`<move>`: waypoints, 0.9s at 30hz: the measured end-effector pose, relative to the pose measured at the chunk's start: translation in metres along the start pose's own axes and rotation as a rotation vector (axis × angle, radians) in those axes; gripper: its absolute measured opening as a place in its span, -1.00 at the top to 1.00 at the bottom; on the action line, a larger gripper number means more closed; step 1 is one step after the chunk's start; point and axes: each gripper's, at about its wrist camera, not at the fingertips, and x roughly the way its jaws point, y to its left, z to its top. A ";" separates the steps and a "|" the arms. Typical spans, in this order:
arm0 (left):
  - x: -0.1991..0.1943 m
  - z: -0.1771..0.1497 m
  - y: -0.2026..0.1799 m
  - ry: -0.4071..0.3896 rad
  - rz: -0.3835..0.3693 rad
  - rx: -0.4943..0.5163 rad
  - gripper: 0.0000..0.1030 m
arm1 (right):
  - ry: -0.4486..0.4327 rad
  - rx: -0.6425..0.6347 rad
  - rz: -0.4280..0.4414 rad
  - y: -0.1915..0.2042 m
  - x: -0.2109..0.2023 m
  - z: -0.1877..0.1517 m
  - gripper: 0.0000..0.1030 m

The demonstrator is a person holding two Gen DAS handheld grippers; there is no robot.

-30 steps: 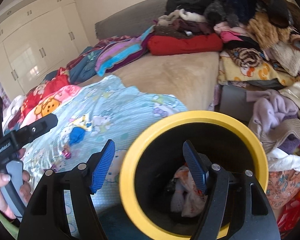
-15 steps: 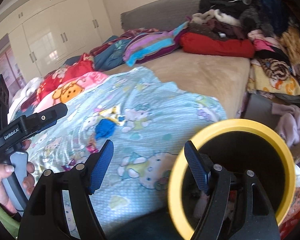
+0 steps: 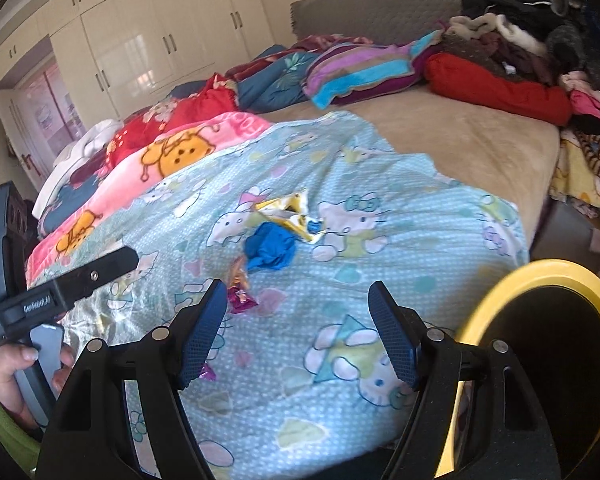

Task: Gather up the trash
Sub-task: 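Move both open tools from the bin back to the trash on the blanket, then grasp the purple foil wrapper with the left tool while the right tool grasps the orange candy wrapper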

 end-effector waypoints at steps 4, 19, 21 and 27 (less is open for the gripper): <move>0.000 -0.006 0.013 0.019 0.003 -0.011 -0.72 | 0.028 -0.015 0.024 0.007 0.016 0.003 -0.30; 0.017 -0.039 0.019 0.157 -0.069 -0.023 -0.43 | 0.165 -0.061 0.116 0.027 0.078 0.004 0.00; 0.020 -0.044 0.016 0.181 -0.086 -0.014 -0.43 | 0.188 -0.065 0.132 0.028 0.087 0.002 0.06; 0.036 -0.062 0.013 0.249 -0.103 -0.004 -0.43 | 0.246 -0.043 0.177 0.029 0.109 0.000 0.17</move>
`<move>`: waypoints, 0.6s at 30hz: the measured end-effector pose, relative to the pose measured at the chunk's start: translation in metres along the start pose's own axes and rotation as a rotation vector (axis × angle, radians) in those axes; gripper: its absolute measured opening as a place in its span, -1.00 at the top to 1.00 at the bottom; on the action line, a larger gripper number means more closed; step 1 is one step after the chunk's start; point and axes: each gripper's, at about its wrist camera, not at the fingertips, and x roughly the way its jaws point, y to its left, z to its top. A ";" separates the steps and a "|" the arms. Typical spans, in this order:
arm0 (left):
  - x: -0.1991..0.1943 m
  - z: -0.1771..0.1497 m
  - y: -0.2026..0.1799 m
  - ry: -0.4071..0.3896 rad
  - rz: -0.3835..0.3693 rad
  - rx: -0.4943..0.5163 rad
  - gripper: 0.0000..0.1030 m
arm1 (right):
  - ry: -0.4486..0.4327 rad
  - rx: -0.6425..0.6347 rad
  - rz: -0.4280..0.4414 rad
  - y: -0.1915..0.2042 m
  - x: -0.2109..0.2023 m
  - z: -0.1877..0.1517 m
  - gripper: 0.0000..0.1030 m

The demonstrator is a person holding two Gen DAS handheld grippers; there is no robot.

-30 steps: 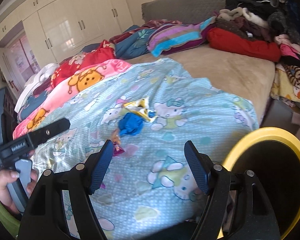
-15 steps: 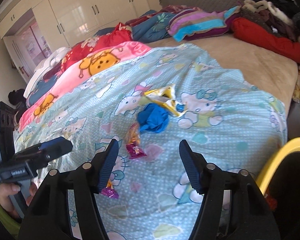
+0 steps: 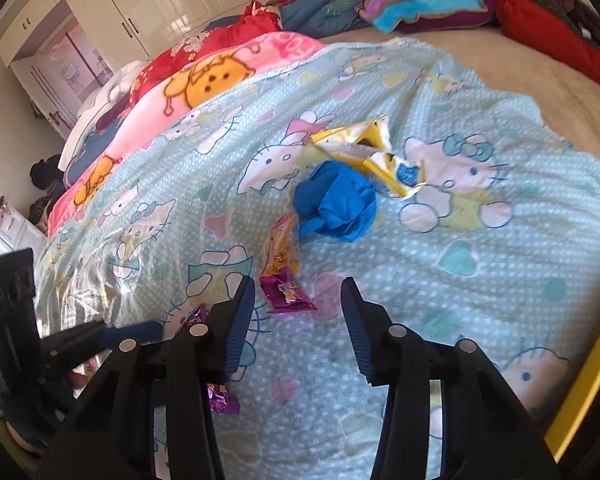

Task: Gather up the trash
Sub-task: 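Grasp the purple foil wrapper with the left tool while the right tool grasps the orange candy wrapper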

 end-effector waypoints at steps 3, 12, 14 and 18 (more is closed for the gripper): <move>0.006 0.000 0.000 0.006 -0.004 -0.002 -0.41 | 0.023 -0.014 0.011 0.003 0.010 0.002 0.25; 0.016 0.003 0.000 0.010 0.000 -0.005 -0.03 | 0.011 0.019 0.031 0.000 0.004 -0.008 0.53; 0.016 0.002 -0.002 0.010 -0.009 0.003 0.14 | -0.008 0.030 0.034 -0.002 -0.006 -0.012 0.53; 0.016 0.001 -0.010 0.008 -0.011 0.026 0.45 | -0.044 0.052 0.022 -0.005 -0.024 -0.020 0.54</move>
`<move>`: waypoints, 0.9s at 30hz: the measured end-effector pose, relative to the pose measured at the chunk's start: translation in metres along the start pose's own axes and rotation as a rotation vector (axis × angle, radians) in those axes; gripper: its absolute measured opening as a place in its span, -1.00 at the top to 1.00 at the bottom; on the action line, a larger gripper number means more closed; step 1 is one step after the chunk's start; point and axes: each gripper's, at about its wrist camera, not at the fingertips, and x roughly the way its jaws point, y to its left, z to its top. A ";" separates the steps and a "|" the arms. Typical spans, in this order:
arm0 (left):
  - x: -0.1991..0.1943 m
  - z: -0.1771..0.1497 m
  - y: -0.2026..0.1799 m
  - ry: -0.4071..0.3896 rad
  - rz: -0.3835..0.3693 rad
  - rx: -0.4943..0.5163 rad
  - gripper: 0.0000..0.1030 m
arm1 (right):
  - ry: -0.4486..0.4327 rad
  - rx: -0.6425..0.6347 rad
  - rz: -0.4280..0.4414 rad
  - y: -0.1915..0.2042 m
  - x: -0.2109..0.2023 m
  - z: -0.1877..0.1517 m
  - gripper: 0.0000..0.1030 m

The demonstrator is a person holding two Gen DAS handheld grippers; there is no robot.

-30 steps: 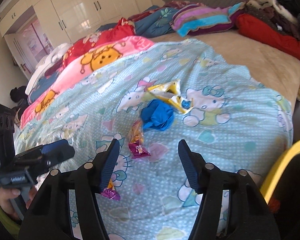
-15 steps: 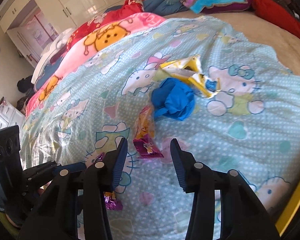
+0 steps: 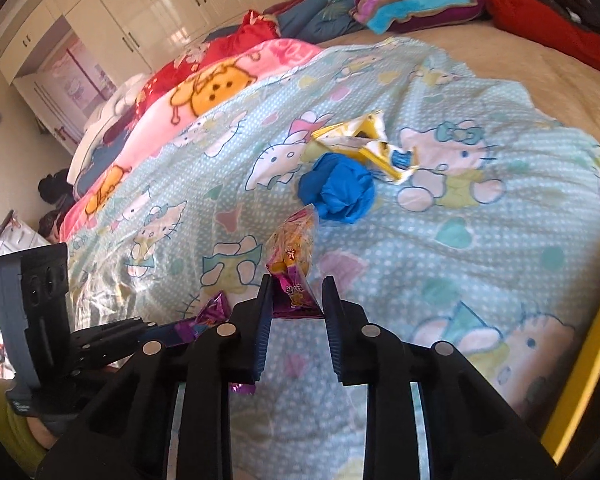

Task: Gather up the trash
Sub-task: 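Grasp the purple foil wrapper with the left tool while the right tool grasps the orange candy wrapper, then carry the purple foil and orange wrapper over the yellow-rimmed bin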

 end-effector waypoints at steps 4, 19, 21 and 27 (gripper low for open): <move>-0.003 -0.001 -0.006 -0.004 -0.011 0.016 0.69 | -0.029 0.020 -0.003 -0.002 -0.016 -0.010 0.54; -0.024 0.010 -0.043 -0.073 -0.027 0.089 0.71 | -0.118 0.066 -0.018 -0.011 -0.061 -0.027 0.54; -0.025 0.012 -0.047 -0.077 -0.032 0.098 0.71 | -0.136 0.076 -0.021 -0.014 -0.069 -0.028 0.54; -0.028 0.017 -0.068 -0.095 -0.055 0.134 0.71 | -0.181 0.107 -0.037 -0.025 -0.091 -0.034 0.54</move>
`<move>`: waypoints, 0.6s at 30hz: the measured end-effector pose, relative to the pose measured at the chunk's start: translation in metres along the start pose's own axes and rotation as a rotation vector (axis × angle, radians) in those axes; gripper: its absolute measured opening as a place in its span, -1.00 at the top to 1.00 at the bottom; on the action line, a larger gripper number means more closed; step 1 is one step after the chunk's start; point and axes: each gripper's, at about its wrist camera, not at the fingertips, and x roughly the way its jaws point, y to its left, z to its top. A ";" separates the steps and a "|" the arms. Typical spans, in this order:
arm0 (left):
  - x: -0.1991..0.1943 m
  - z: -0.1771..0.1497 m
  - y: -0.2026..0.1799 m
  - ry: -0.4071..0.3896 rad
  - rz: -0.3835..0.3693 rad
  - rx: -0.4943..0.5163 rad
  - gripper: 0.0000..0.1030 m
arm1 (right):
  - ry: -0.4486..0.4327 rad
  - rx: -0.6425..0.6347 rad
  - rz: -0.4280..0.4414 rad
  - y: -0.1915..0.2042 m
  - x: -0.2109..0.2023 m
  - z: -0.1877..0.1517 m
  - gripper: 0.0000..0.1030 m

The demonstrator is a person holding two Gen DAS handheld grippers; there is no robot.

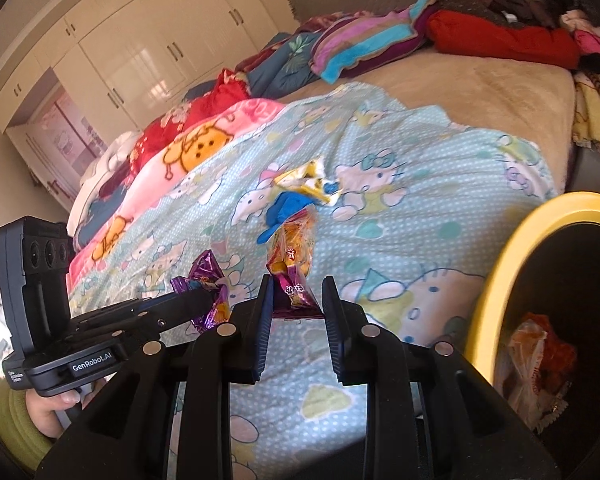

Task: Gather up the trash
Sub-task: 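Carry the purple foil and orange wrapper over the yellow-rimmed bin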

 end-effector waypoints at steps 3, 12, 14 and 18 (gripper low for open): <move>0.000 0.003 -0.011 -0.008 -0.013 0.016 0.71 | -0.019 0.003 -0.017 -0.005 -0.011 -0.001 0.54; 0.004 0.010 -0.043 -0.017 -0.052 0.065 0.71 | -0.075 0.038 -0.050 -0.027 -0.045 -0.004 0.54; 0.006 0.011 -0.051 -0.016 -0.062 0.081 0.71 | -0.087 0.050 -0.060 -0.033 -0.052 -0.006 0.54; 0.008 0.012 -0.066 -0.017 -0.081 0.107 0.71 | -0.108 0.074 -0.078 -0.045 -0.064 -0.008 0.54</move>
